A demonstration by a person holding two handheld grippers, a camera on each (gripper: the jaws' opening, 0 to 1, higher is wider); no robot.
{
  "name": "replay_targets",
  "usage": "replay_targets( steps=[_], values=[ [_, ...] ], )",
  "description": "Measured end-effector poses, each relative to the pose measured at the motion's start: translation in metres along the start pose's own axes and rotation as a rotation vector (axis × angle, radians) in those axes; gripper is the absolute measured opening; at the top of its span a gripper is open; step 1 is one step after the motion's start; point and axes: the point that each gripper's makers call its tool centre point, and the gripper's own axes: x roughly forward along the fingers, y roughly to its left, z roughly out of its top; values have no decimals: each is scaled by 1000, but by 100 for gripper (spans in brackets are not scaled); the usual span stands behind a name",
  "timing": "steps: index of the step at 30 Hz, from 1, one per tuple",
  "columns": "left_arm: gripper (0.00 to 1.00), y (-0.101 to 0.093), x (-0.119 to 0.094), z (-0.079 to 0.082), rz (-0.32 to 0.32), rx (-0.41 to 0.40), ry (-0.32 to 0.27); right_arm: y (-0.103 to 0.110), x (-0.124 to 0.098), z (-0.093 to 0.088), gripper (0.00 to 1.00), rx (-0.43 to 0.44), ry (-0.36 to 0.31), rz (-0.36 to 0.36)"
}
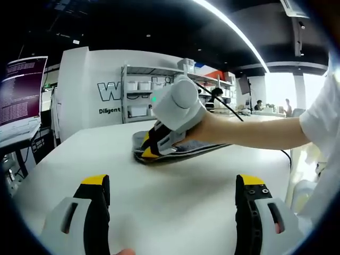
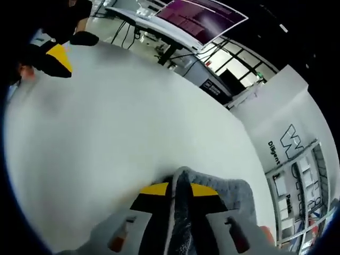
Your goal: Open the folded towel by lifting each exposed corner and separating the folded layers until the towel lies flat within the target outline without major curled edges
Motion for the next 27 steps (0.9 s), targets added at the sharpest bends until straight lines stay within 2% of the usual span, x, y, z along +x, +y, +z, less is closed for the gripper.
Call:
replay_targets(
  steps=[5, 13, 19, 27],
  values=[
    [97, -3, 1, 0, -10, 5, 3, -5, -8, -1, 4, 56, -31, 1],
    [97, -3, 0, 0, -6, 6, 3, -35, -32, -3, 2, 139, -72, -65],
    [97, -3, 0, 2, -1, 8, 2, -63, -44, -15, 2, 206, -72, -119],
    [97, -3, -1, 2, 3, 12, 1, -88, -58, -37, 1, 284, -67, -166]
  ],
)
